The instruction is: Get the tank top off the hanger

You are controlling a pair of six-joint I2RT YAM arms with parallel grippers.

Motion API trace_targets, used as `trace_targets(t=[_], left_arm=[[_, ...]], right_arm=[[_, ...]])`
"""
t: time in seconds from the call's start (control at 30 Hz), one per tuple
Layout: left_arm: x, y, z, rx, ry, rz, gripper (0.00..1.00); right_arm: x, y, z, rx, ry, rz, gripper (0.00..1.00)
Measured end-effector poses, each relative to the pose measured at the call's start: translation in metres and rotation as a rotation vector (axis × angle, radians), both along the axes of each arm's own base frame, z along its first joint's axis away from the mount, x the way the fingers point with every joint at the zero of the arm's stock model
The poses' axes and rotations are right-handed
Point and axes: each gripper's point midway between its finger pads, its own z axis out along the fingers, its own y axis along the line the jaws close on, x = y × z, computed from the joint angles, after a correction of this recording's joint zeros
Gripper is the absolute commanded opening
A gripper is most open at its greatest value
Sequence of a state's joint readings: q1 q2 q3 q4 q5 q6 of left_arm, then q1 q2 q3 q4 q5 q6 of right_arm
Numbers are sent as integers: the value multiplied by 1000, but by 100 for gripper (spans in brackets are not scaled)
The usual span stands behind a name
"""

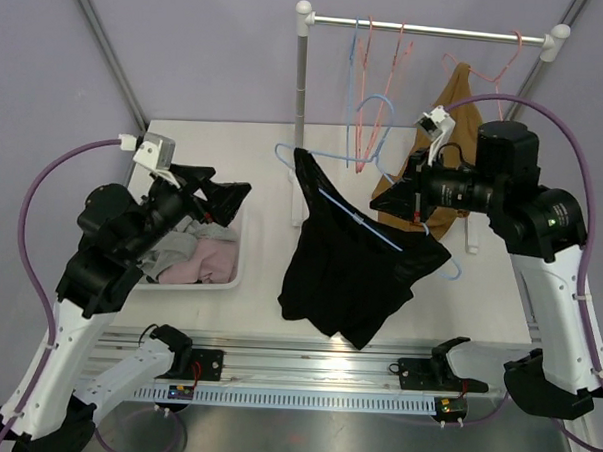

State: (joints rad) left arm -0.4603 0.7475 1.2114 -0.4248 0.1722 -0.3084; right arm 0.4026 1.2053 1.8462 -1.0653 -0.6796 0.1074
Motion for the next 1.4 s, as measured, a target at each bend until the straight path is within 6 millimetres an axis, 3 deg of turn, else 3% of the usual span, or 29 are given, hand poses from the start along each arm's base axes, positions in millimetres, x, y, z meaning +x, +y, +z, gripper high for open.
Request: trace_targets(t=[0.17,0.4,0.53,0.67,0.8,0.87,0.9,0.93,1.0,1.17,1.4], left_arm=[[24,-12,-23,32,85,25,99],[20,-42,-36,46,114,-57,94],[21,-54,-46,52,131,-74,80],[29,-62,-62,74,166,-69,58],[38,-68,-77,100,193,-47,55],[42,-68,-81,106,203,-32,41],[44,-68,-82,107,207,-25,34],[45,-67,-83,109,209,-18,16],[47,-65,-83,109,209,0,0],[56,-50,-87,120,221,107,0],[58,5,-102,138,301,395,0]], right_arm=[[-8,17,-16,-55,12,35,0],[-15,37,-26,-103,-4,60,0],[-9,47,-30,-118,-2,48,0],[-7,54,-31,-121,-5,43,0],[-12,62,-34,-126,-1,63,0],[-13,65,-35,-131,1,69,0],[-14,67,-36,-132,0,72,0],[-13,68,-36,-133,-2,74,0],[-12,69,-36,-135,-6,68,0],[-5,66,-37,-152,-24,32,0],[-14,49,-64,-230,-39,49,0]])
